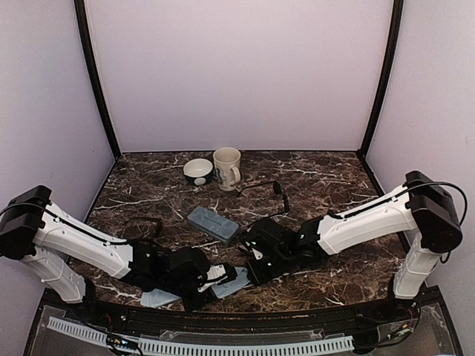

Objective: Organize the sunglasses
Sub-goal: Pick up the glasses cleaning cloth from the center of the board, then fold the glasses cleaning cloth at the center of the board.

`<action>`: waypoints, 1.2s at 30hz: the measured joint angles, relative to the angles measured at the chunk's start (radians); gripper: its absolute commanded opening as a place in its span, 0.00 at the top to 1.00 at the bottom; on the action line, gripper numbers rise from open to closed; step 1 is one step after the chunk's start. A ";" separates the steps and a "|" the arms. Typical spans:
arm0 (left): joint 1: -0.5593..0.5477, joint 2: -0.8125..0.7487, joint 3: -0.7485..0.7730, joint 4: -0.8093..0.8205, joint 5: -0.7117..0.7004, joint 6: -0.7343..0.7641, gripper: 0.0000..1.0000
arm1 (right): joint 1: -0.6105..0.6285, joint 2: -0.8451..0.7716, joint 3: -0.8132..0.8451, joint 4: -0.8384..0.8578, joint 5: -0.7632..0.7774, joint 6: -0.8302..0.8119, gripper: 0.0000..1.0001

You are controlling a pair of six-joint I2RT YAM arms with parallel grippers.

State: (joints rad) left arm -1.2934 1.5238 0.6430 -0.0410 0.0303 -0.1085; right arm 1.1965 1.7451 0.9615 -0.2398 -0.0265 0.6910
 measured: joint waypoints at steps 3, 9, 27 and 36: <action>-0.008 0.000 0.006 -0.014 -0.014 -0.008 1.00 | 0.000 -0.006 0.000 0.000 0.000 0.000 1.00; -0.012 -0.004 0.016 -0.040 -0.035 -0.027 1.00 | 0.000 -0.032 0.000 0.000 -0.003 -0.002 1.00; -0.017 -0.180 0.156 -0.138 -0.047 -0.061 1.00 | -0.001 -0.273 0.000 -0.117 -0.066 -0.040 1.00; -0.066 -0.292 0.156 -0.173 -0.071 -0.109 1.00 | 0.001 -0.423 -0.032 -0.158 -0.061 0.030 1.00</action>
State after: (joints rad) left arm -1.3590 1.2316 0.7986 -0.2138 -0.0402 -0.2180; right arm 1.1976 1.3220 0.9298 -0.3977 -0.0879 0.7212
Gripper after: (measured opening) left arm 0.004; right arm 0.006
